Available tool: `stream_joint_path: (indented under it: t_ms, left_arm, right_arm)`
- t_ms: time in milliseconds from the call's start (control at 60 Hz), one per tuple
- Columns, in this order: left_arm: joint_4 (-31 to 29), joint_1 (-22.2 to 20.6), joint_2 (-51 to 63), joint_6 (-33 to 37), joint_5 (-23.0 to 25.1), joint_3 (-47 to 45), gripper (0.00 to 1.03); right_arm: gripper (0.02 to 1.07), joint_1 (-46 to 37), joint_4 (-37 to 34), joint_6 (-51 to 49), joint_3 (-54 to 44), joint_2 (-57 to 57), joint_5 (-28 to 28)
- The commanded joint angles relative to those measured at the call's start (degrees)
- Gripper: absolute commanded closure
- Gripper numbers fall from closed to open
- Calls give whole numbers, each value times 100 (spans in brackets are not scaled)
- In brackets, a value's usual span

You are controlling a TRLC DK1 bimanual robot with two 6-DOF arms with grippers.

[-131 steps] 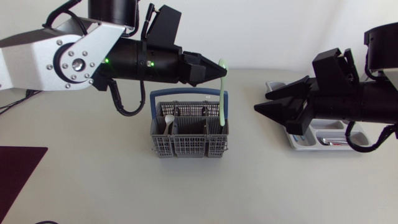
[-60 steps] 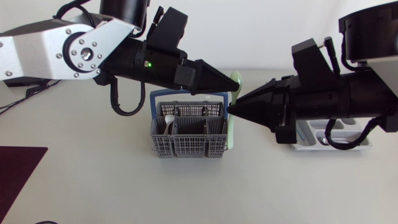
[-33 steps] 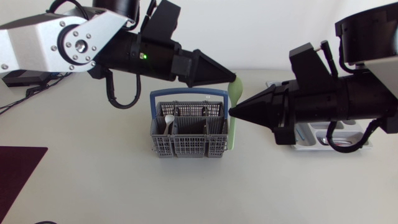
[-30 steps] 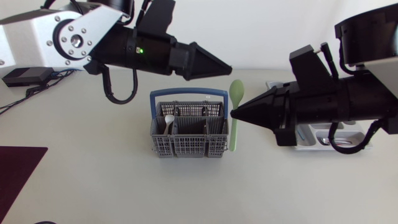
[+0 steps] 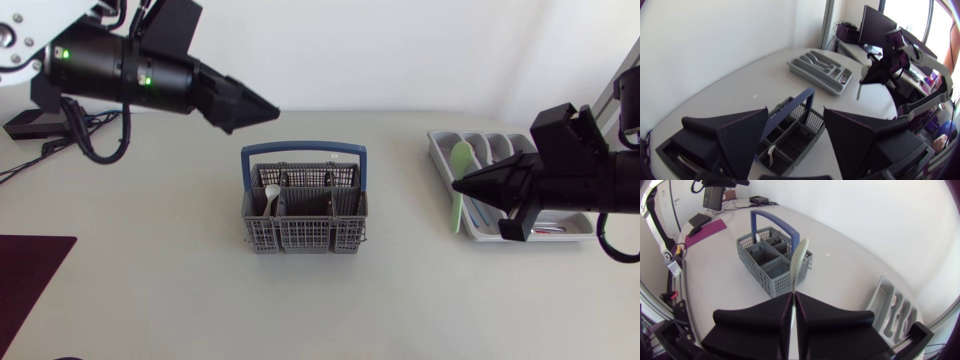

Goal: Sort the cutlery from the basket into the organizer compartments.

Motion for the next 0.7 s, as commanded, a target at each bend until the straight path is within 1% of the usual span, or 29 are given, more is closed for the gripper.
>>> stream_joint_path:
  t_ms: [0, 50, 100, 117, 183, 233, 317, 367, 583, 683]
  left_arm:
    - [-97, 26, -297, 727, -237, -617, 27]
    - [-97, 70, -393, 868, -263, -811, 27]
    - [-106, 105, -464, 982, -281, -942, 27]
    - [-106, 122, -534, 1149, -316, -1109, 27]
    - [-80, 122, -604, 1342, -360, -1329, 27]
    - [-62, 114, -622, 1466, -456, -1435, 27]
    - [70, 70, -648, 1676, -632, -1698, 27]
    - [175, 34, -657, 1782, -764, -1813, 27]
    - [342, -53, -675, 1931, -1019, -1953, 27]
    - [360, -212, -675, 1923, -1239, -1927, 27]
  right_arm:
    - [101, -353, 237, -594, -321, -15, 145]
    - [101, -590, 281, -928, -365, 117, 145]
    - [101, -897, 615, -1262, -541, 169, 181]
    - [101, -1073, 730, -1412, -576, 266, 163]
    - [101, -1469, 888, -1957, -673, 468, 145]
    - [101, -1732, 1389, -2150, -840, 582, 145]
    - [101, -2216, 1855, -2695, -928, 987, 128]
    - [101, -2515, 2373, -2880, -963, 1303, 119]
    - [101, -3411, 3533, -3838, -945, 2340, -22]
    - [101, -3666, 4026, -4180, -945, 2771, -109]
